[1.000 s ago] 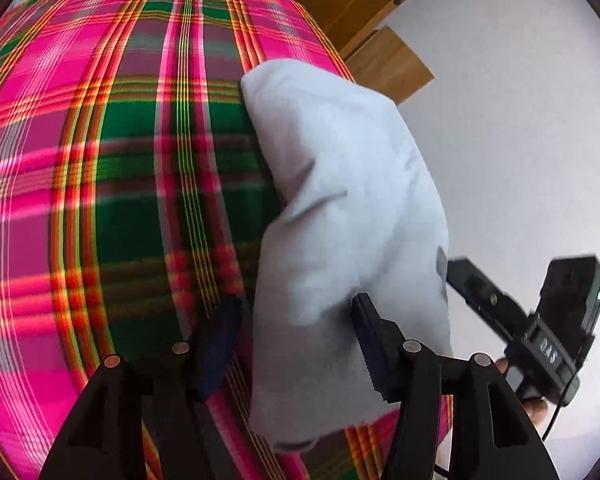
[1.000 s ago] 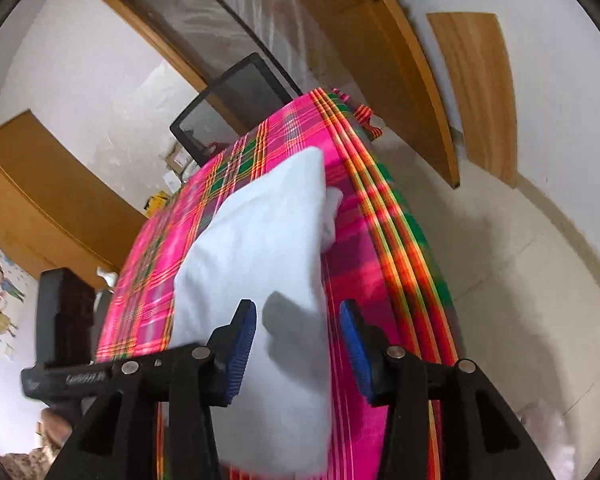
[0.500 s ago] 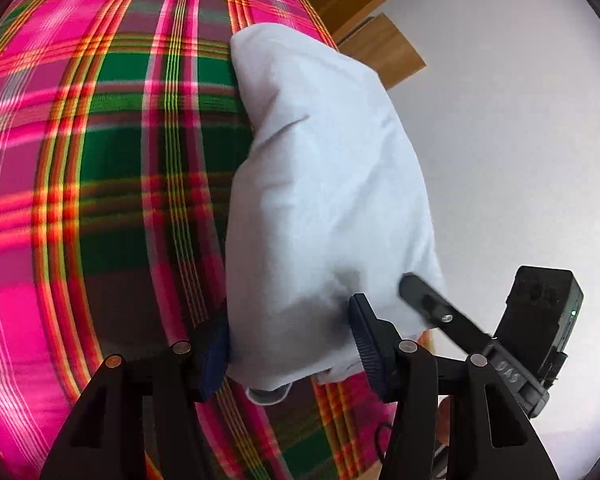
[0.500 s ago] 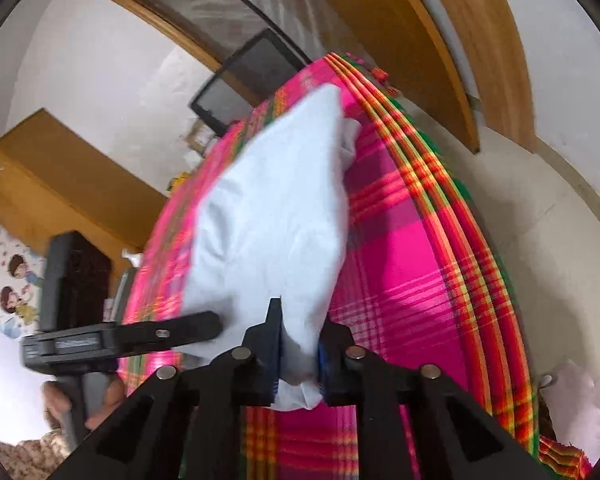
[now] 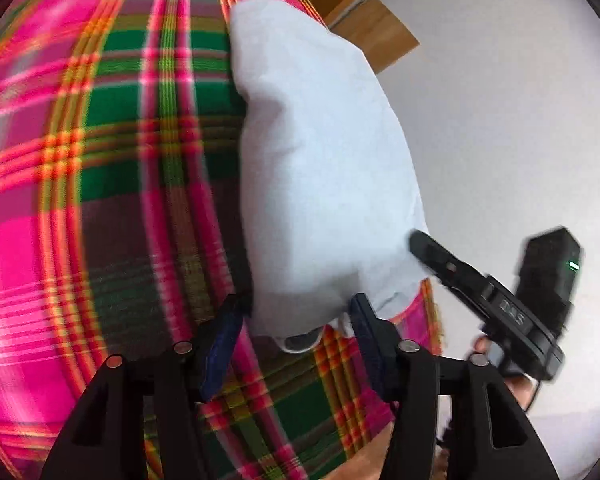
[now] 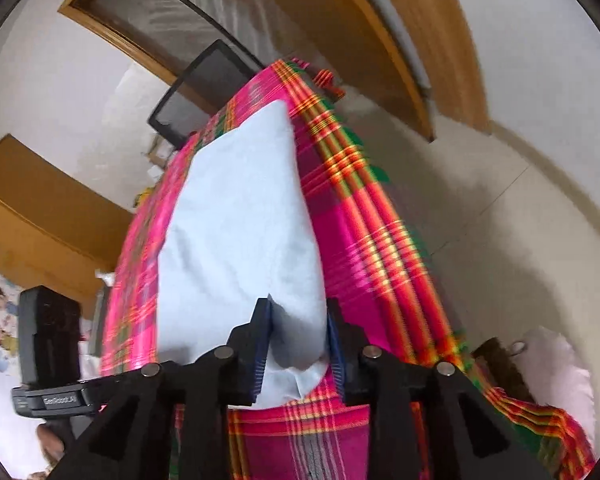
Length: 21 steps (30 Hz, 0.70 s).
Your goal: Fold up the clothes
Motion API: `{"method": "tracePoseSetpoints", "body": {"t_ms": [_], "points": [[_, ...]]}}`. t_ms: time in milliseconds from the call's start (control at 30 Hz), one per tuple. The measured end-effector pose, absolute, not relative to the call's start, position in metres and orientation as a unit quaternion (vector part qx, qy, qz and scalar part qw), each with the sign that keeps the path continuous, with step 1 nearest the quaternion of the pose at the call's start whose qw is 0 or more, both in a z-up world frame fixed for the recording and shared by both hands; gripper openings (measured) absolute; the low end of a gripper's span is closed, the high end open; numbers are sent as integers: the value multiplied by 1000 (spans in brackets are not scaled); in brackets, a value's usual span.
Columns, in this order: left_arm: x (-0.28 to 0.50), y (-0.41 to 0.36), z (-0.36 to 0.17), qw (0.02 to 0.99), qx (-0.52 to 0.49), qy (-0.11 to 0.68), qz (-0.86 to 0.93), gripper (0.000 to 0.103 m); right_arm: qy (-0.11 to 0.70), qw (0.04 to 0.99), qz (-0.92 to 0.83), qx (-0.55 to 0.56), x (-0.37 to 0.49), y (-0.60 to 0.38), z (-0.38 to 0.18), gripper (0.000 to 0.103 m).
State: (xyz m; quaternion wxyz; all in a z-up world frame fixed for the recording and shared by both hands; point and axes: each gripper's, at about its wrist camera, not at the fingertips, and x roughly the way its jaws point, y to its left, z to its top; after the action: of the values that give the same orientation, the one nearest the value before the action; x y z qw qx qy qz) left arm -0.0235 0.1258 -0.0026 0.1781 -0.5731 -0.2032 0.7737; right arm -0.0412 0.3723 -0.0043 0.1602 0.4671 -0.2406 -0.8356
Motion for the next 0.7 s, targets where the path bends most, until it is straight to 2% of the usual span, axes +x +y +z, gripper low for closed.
{"method": "tracePoseSetpoints", "body": {"t_ms": [67,300,433,700], "points": [[-20,126,3,161,-563,-172,792,69,-196,141,-861,448,-27,364,10,28],[8,135,18,123,-513,-61,847,73,-108,115,-885,438,19,322,29,31],[24,115,17,126,-522,-59,842,73,-49,61,-874,479,37,290,20,31],[60,121,8,80,-511,-47,854,74,-50,52,-868,491,56,270,-2,31]]}}
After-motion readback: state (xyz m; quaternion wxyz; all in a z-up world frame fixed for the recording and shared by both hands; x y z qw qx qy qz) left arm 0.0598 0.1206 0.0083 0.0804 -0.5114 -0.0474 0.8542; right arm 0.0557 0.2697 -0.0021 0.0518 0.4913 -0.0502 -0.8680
